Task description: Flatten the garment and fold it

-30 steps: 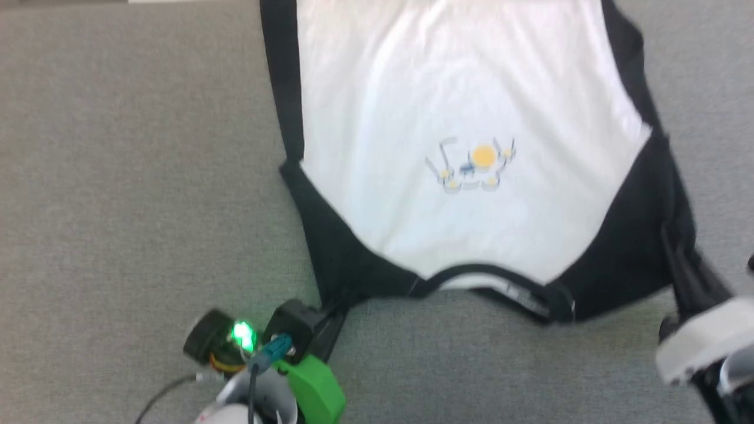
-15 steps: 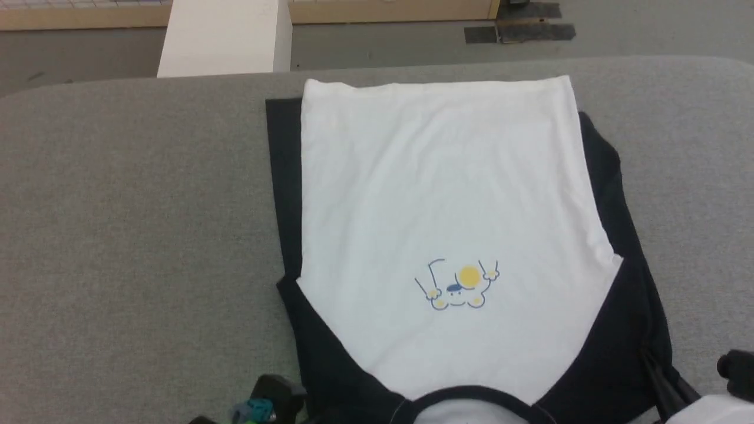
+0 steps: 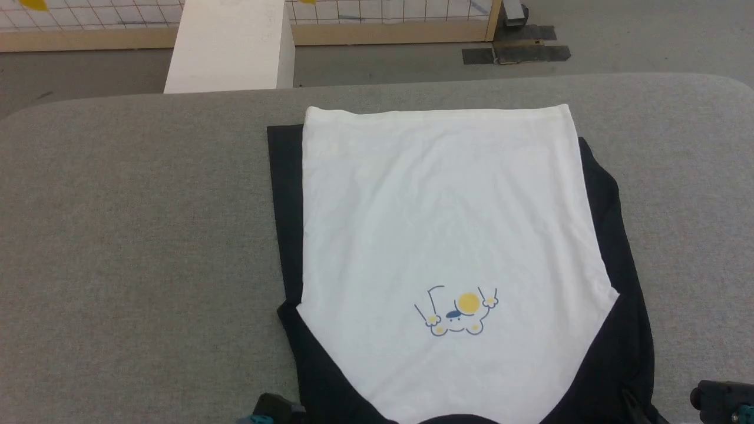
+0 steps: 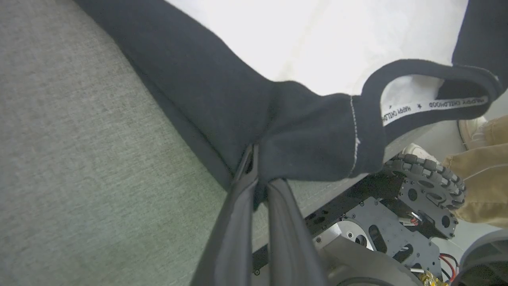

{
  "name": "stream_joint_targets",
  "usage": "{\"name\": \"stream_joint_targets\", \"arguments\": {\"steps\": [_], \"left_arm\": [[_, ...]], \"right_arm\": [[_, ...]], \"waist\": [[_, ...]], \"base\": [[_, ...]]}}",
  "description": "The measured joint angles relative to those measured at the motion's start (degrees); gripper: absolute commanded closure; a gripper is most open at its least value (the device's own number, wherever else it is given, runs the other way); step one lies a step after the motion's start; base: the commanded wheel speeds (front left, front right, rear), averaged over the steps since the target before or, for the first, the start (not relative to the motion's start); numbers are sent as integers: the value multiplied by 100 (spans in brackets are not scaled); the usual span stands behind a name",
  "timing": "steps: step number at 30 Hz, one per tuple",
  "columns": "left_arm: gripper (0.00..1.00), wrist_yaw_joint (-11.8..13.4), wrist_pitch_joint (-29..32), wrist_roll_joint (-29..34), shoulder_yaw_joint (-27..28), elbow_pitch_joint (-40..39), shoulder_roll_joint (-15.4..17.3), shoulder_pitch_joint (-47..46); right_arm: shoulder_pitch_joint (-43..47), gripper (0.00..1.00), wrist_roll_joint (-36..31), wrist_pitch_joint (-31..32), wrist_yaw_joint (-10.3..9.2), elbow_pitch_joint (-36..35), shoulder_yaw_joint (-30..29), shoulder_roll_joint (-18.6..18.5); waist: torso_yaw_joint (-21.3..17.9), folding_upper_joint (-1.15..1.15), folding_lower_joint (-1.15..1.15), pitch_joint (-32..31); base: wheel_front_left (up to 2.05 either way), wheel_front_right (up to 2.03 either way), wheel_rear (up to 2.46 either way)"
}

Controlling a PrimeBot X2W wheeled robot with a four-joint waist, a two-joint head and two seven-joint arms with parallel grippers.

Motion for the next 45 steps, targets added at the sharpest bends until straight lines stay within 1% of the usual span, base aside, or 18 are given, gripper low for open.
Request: {"name": "stream_joint_targets", "arguments": {"steps": [2, 3, 4, 5, 6, 7, 8, 11, 15, 18, 21, 25, 29, 33, 36, 39, 42, 45], "left_arm": [[100, -41, -74, -16, 14, 168, -98, -12], [87, -77, -100, -14, 5, 271, -138, -24], [55, -92, -175, -14, 22, 369, -189, -28], [15, -92, -241, -15, 42, 459, -249, -31], [0, -110, -276, -15, 30, 557, -309, -47], [0, -125, -307, -18, 27, 641, -355, -59], [0, -125, -366, -26, 45, 681, -407, -59], [0, -80, -527, -103, 133, 747, -520, -43], [0, 214, -866, -211, 489, 480, -466, 113], [0, 400, -1093, -303, 804, -16, -223, 275], [0, 813, -1432, -78, 1269, -547, 142, 270], [0, 1293, -1746, 398, 1639, -1014, 427, 191], [0, 1736, -2341, 1000, 1886, -1229, 350, -14], [0, 2049, -2569, 1517, 1986, -1222, -165, -30], [0, 2083, -2586, 1738, 2002, -1160, -463, -52], [0, 1903, -2591, 1766, 2123, -989, -438, -378], [0, 1544, -2347, 1757, 2252, -828, -171, -1085], [0, 1078, -1701, 1668, 2381, -684, 180, -1970]], "right_arm": [[-64, 100, -3, -41, 0, 132, 34, 7], [-99, 94, -4, -70, 0, 209, 53, 7], [-137, 92, -4, -98, 0, 288, 68, 7], [-161, 84, -4, -121, 0, 356, 73, 8], [-184, 65, -5, -146, 0, 427, 86, 8], [-204, 17, -9, -167, 0, 489, 93, 9], [-214, 0, -15, -201, 0, 524, 96, 10], [-253, 0, -45, -252, 0, 569, 47, 19], [-254, 0, -51, -302, 0, 276, -211, 24], [-297, 0, -120, -421, 0, -197, -581, 25], [-555, 0, -450, -689, 0, -695, -832, 22], [-885, 0, -838, -1013, 0, -1101, -824, 23], [-1060, 0, -1352, -1463, 0, -1335, -556, 21], [-1082, 0, -1920, -1949, 0, -1328, -328, 24], [-1082, 0, -1880, -2105, 0, -1241, -332, 22], [-1085, 0, -1797, -2169, 0, -1207, -288, 23], [-1152, 0, -1761, -2179, 0, -1228, -242, 23], [-1352, 0, -1734, -2176, 0, -1302, -169, 24]], "waist": [[10, 0, 0, -29], [20, 0, 0, -41], [34, 0, 0, -49], [48, 0, 0, -55], [66, 0, 0, -63], [82, 0, 0, -70], [96, 0, 0, -75], [128, 0, 0, -99], [122, 0, 0, -128], [102, 0, 0, -131], [86, 0, 0, -123], [44, 0, 0, -97], [0, 0, 0, -38], [-43, 0, 0, 10], [-41, 0, 0, 42], [-41, 0, 0, 135], [-45, 0, 0, 291], [-49, 0, 0, 510]], "base": [[0, 0, 0], [0, 0, 0], [0, 0, 0], [0, 0, 0], [0, 0, 0], [0, 0, 0], [0, 0, 0], [0, 0, 0], [0, 0, 0], [0, 0, 0], [0, 0, 0], [0, 0, 0], [0, 0, 0], [0, 0, 0], [0, 0, 0], [0, 0, 0], [0, 0, 0], [0, 0, 0]]}}
